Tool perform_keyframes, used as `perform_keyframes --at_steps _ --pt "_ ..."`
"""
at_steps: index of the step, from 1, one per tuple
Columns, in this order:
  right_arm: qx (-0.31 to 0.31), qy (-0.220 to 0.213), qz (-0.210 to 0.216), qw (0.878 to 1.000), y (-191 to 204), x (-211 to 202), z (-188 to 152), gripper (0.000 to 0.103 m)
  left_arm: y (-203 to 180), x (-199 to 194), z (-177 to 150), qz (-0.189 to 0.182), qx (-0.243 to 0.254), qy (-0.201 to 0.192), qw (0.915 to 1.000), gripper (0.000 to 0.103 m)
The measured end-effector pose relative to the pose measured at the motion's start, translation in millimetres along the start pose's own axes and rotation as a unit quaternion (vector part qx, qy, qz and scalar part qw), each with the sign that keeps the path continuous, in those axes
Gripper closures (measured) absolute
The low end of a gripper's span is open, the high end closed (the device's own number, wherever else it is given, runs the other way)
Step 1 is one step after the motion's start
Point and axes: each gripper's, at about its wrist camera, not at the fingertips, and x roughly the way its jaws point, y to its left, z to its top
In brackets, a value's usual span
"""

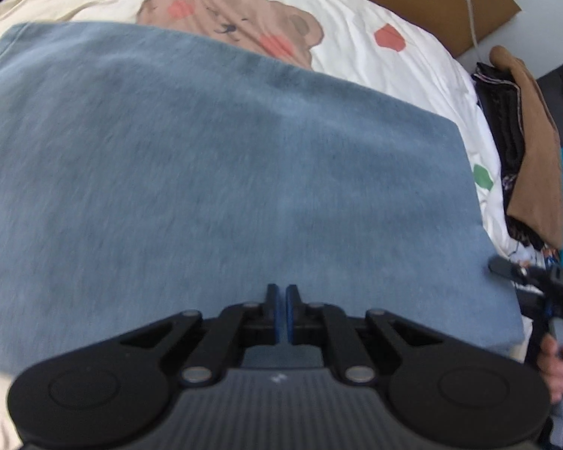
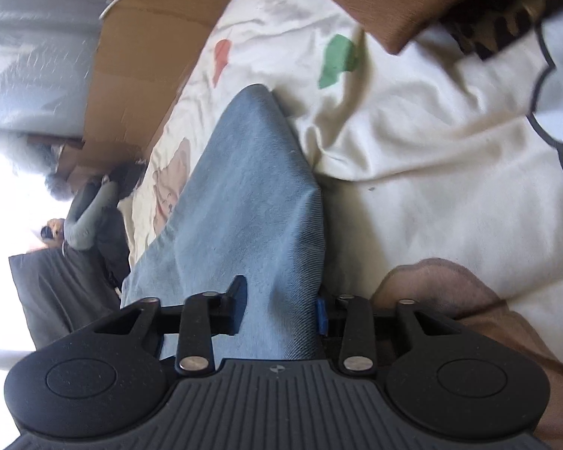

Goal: Fold clothes

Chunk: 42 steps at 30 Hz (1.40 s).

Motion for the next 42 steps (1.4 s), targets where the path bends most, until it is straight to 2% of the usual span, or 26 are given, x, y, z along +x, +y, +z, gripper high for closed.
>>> perform_keyframes --at_steps 2,5,11,15,22,27,29,31,32,36,42 --pt "-0.011 0.000 0.001 1.000 5.5 -4.5 -1.7 0.095 6.3 -15.6 -5.3 0.004 -0.001 -0.018 0.9998 0.090" --pt "-0.035 0.001 0.011 0.999 26.6 -15.5 -2.7 0.096 17.1 -39.7 -10.4 0.045 0.014 -0.050 0.9976 0.086" --pt "-0.095 0.007 0.000 0.995 87.7 -27.7 -5.1 0.097 53.3 -80.5 -15.9 0.077 0.000 -0.107 0.9913 0.075" --pt "-0.145 0.027 -0.010 0.989 133.7 -30.5 -5.0 0.097 79.5 -101.3 -18.7 0.072 -0.032 -0.124 0.9892 0.075" --pt "-0.212 0.081 -0.045 0.973 202.1 -20.6 -4.2 0.097 97.0 -115.9 -16.8 0.063 -0.025 -0.159 0.9850 0.073" --pt "-0.241 0.105 -0.062 0.963 247.8 -8.1 -9.5 0.097 111.4 -123.2 -15.6 0.070 -0.035 -0.195 0.9777 0.071" --pt "-0.258 0.118 -0.071 0.956 267.8 -0.4 -13.7 0.097 117.5 -129.8 -16.8 0.086 -0.041 -0.211 0.9729 0.057" --pt "-0.278 0.131 -0.080 0.948 288.7 8.3 -19.4 0.097 127.3 -137.9 -17.9 0.096 -0.050 -0.232 0.9666 0.049" --pt "-0.291 0.139 -0.087 0.943 299.7 13.5 -23.5 0.097 132.2 -140.2 -18.2 0.097 -0.055 -0.238 0.9649 0.045" --pt "-0.325 0.155 -0.116 0.926 336.7 32.6 -43.5 0.097 155.7 -139.1 -22.0 0.084 -0.090 -0.235 0.9643 0.046" --pt "-0.321 0.149 -0.121 0.927 367.4 59.3 -79.1 0.096 167.0 -128.8 -37.9 0.039 -0.096 -0.231 0.9675 0.050"
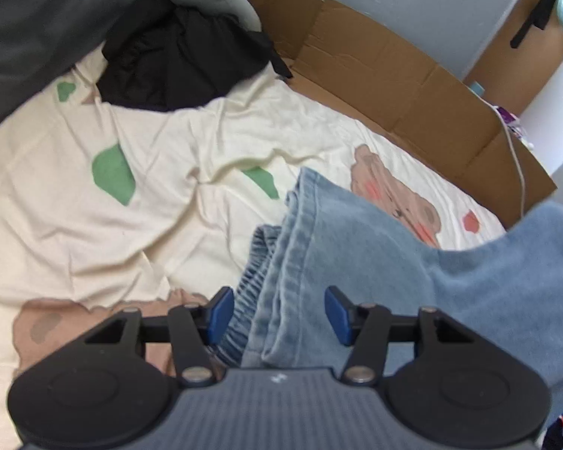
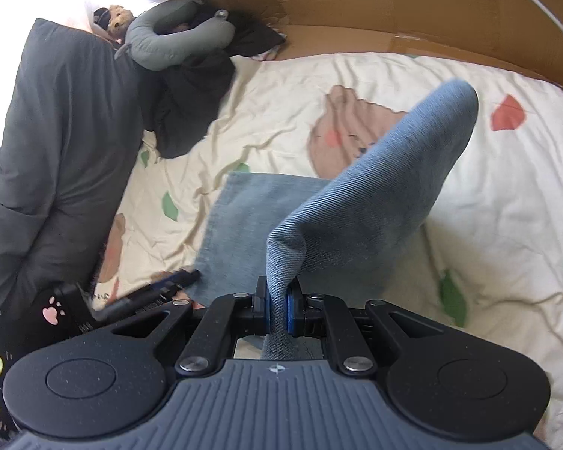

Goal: Fold clothes

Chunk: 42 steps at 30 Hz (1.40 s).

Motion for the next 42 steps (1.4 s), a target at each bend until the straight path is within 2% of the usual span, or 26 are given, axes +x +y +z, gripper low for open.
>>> perform_keyframes --at_steps 5,8,13,17,21,31,38,40,42 --pt "0.020 -0.012 0.021 1.000 28.5 24.6 -3.0 0.096 19.8 4.9 -11.4 -0.030 -0.033 0.007 0.9990 0.059" --pt "0.037 -0.020 0.036 0.998 39.0 42.2 -5.1 0.096 31.1 7.2 -15.5 -0.040 -0.048 0.008 0.9980 0.060" --pt "0.053 -0.027 0.050 0.997 53.6 73.6 -6.6 0.096 40.4 8.8 -16.4 -0.065 -0.059 0.001 0.9962 0.062" --pt "0.059 -0.028 0.059 0.996 64.6 94.8 -5.0 0.096 41.4 10.6 -17.6 -0.077 -0.052 -0.005 0.9956 0.073" --pt "0.066 -0.026 0.065 0.995 71.6 112.1 -1.4 0.096 44.1 12.9 -19.2 -0.083 -0.049 -0.008 0.9953 0.074" --pt "0.051 0.008 0.035 0.998 94.3 168.5 -1.1 0.096 52.8 17.2 -19.0 -0.097 -0.074 -0.007 0.9925 0.075" --pt "-0.024 0.044 -0.014 0.999 119.3 204.4 -20.5 0.096 58.6 10.0 -17.8 -0.105 -0.075 -0.003 0.9917 0.079" --pt "-0.038 0.048 -0.023 0.998 122.7 209.1 -23.4 0.093 61.9 3.8 -15.8 -0.104 -0.079 -0.005 0.9914 0.080" --pt "-0.018 0.049 -0.016 0.999 123.5 207.8 -20.2 0.077 65.0 -3.7 -12.8 -0.101 -0.079 -0.009 0.9918 0.083"
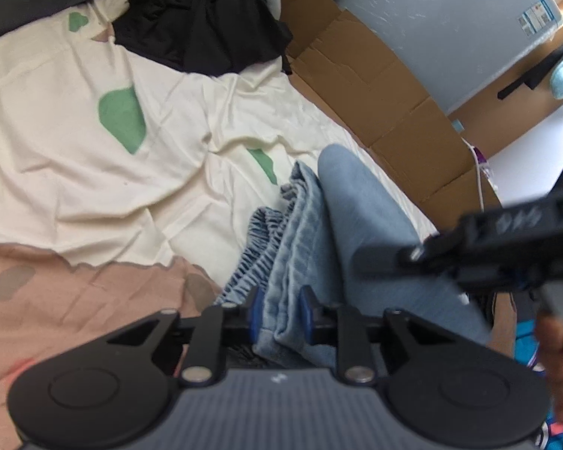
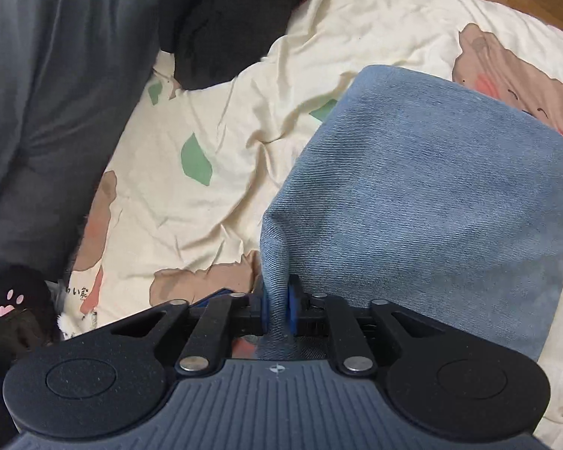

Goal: Fold clothes

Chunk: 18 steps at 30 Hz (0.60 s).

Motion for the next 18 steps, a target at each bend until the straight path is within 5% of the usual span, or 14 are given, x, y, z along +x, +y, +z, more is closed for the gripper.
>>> perform_keyframes --at_steps 5,12,15,18 --pt "0.031 -0.009 0.050 0.998 2.9 -28.3 10.9 0.058 -0.4 -15.2 8.4 0.012 -0.004 -0.001 0.9999 0.084" --pt "0.078 -0.057 0.054 0.994 -47.0 -89.7 5.6 0.058 -18.0 -36.1 20.2 0.026 -0.003 -0.003 0.9997 0.079" --pt "0.117 -0.084 0.044 0.989 -85.4 -108.0 -12.5 0.058 -26.4 -35.2 21.4 0.023 -0.003 0.013 0.9997 0.066" --pt "0.149 -0.121 0.018 0.981 -121.0 -132.0 -38.7 0.057 -32.2 -29.2 19.1 0.029 0.006 0.028 0.9992 0.039"
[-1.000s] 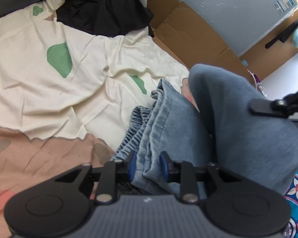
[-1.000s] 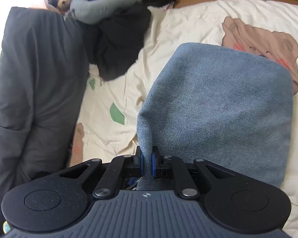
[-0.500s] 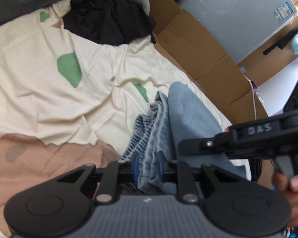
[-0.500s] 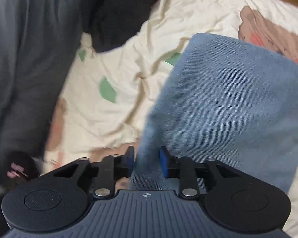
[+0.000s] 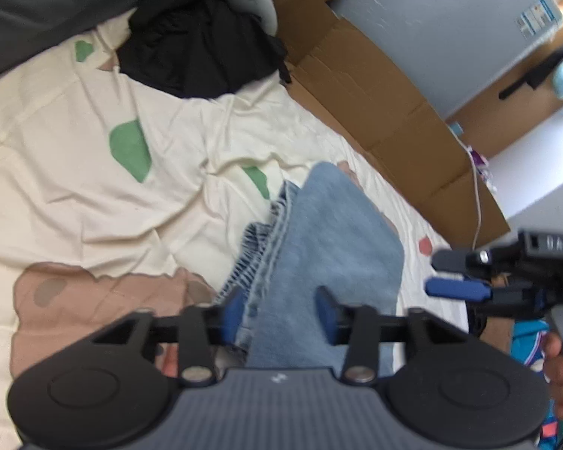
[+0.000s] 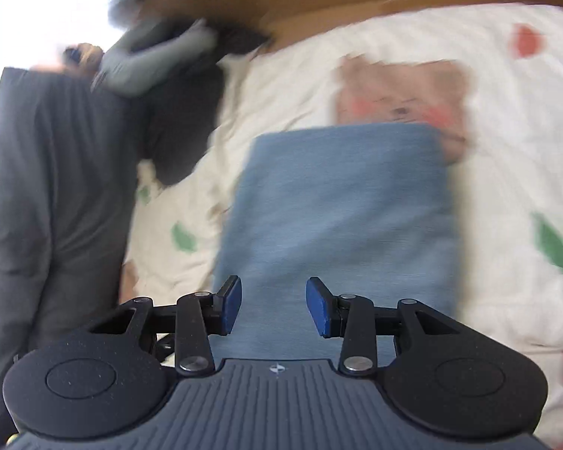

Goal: Fold clothes

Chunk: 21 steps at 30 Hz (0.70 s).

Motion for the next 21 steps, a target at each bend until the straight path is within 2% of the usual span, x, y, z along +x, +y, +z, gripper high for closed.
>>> perform_keyframes --at_steps 1,3,8,9,10,11,12,13,16,21 --pt "0.016 -0.012 -0.004 1.000 -13.4 -10.4 -2.3 0.057 -0.8 3.5 -1.8 0.006 0.005 0.006 1.0000 0.036" --pt "0.046 -0.029 -0.001 0.999 -37.7 -29.5 -7.1 0.057 2.4 10.3 -5.9 0.023 0.006 0.017 0.9996 0.037" --pt "0.071 -0.066 0.000 0.995 -69.5 -59.4 -24.3 0.057 9.6 22.8 -16.3 0.002 -0.021 0.053 0.9984 0.042" --pt "0.076 -0.073 0.003 0.994 -72.5 -63.5 -27.7 0.057 9.1 25.9 -18.6 0.005 -0.020 0.059 0.9981 0.046" --pt "0.079 -0.079 0.006 0.994 -74.6 -67.5 -31.2 0.057 9.2 29.2 -20.8 0.009 -0.023 0.066 0.9975 0.060" --pt "0.082 -0.084 0.009 0.993 -75.3 -70.9 -34.8 0.057 9.6 31.2 -22.7 0.009 -0.032 0.072 0.9968 0.069" --pt "0.085 -0.087 0.010 0.993 -75.4 -73.2 -37.6 0.057 10.2 30.6 -24.0 0.012 -0.042 0.073 0.9964 0.071" --pt "0.087 -0.088 0.011 0.992 -75.9 -75.4 -39.8 0.057 10.3 28.4 -24.7 0.013 -0.049 0.071 0.9962 0.077" --pt "0.088 -0.096 0.009 0.991 -74.5 -80.3 -42.4 0.057 4.0 20.2 -25.1 0.020 -0.052 0.071 0.9959 0.082" --pt "0.088 -0.093 0.007 0.992 -74.8 -79.6 -48.9 0.057 -11.0 8.8 -30.7 0.034 -0.009 0.070 0.9969 0.084"
